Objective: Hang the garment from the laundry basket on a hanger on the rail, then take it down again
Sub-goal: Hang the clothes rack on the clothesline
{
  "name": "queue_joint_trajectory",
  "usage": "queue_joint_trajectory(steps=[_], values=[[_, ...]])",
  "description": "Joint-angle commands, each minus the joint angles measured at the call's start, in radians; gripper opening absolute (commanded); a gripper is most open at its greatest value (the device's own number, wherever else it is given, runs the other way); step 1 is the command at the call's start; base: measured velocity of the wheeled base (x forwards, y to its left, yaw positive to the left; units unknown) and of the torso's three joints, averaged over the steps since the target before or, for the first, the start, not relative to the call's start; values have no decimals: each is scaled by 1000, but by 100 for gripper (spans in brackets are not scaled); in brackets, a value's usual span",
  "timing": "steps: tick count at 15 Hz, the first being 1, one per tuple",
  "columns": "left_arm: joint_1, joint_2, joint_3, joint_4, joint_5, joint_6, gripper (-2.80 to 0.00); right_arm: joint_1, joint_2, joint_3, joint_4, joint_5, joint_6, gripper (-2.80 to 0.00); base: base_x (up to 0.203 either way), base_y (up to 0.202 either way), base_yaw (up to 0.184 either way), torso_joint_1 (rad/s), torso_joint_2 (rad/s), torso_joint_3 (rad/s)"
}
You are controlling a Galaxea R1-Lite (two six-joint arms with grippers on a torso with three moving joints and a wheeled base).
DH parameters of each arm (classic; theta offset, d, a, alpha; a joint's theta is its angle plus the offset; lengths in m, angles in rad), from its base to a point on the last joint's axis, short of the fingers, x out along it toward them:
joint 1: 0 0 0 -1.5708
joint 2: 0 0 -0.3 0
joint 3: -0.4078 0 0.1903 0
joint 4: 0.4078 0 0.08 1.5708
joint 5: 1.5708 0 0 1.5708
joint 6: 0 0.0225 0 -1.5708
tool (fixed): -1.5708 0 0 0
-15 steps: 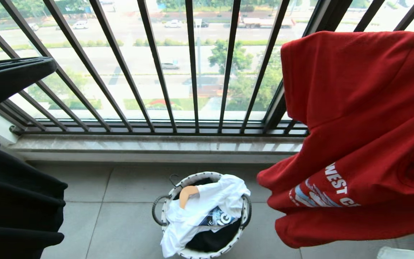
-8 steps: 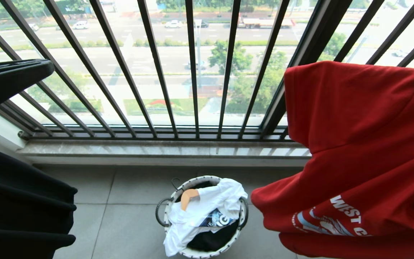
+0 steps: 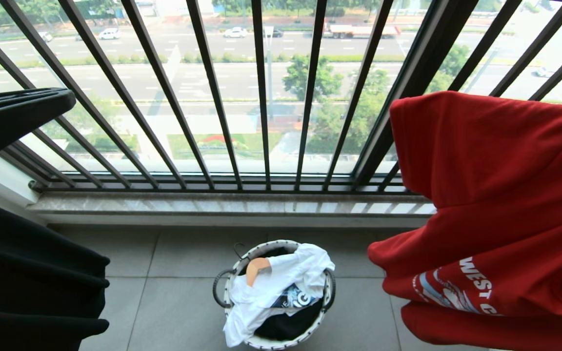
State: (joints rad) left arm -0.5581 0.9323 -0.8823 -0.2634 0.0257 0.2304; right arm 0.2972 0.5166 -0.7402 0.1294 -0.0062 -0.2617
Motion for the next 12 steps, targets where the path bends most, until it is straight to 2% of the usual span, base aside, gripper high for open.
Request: queue_joint_trajectory(steps=[1,5,9,12], values=[[0,3,10,-2,0,0,-280,0,-1,4,2,0,-2,-280,0,0,0,0,0,0],[0,13,24,-7,0,-11,-280,0,-1,4,3,-1,-2,-280,0,0,0,0,0,0],[0,29,20,-8,0,-66,-280,0,6,1,3,-1,-2,-280,0,0,0,0,0,0],[0,31,16,-11,0,-66,-280,0,8,0,3,-3,-2,-280,0,0,0,3,3,114]])
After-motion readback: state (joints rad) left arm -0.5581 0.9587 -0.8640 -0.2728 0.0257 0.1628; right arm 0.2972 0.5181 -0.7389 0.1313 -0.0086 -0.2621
